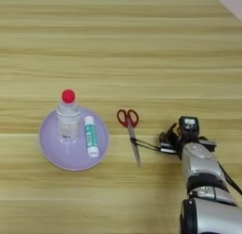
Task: Move the objects on the table
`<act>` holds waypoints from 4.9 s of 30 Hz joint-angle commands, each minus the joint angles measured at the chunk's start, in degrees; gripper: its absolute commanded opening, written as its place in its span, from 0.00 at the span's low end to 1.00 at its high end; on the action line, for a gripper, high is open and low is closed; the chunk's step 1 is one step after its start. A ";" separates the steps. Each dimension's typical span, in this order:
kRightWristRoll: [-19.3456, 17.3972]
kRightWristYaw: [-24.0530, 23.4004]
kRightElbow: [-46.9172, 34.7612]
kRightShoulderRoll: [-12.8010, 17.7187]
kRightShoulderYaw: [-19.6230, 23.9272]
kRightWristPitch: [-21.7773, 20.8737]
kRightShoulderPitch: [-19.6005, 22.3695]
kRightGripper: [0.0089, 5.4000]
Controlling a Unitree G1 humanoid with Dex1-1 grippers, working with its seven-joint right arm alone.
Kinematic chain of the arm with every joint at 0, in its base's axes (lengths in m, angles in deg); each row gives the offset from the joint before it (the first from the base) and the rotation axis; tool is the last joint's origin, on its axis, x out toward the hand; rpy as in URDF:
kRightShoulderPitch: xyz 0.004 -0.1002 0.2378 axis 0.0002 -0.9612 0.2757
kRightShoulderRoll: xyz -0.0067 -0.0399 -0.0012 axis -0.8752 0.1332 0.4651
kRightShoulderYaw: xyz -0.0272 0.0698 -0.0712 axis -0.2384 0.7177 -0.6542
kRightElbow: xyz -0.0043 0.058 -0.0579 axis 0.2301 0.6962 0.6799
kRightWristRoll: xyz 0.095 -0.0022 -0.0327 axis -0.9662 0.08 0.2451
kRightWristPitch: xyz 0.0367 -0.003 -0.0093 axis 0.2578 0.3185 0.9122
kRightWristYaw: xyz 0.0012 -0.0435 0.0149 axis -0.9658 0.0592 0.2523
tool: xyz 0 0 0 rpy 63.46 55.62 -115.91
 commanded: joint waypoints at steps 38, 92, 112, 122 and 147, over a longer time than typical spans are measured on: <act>-2.01 4.65 -9.62 -0.03 -1.46 -6.52 1.96 0.79; 4.59 12.03 -32.52 -5.81 -13.70 2.61 -9.88 0.95; 4.23 9.46 -33.47 -4.31 -11.00 1.40 -9.35 0.99; 3.95 9.11 -34.37 -4.69 -10.34 1.17 -9.44 0.99; 1.09 11.16 -39.59 -5.96 -10.09 -0.94 -10.69 0.99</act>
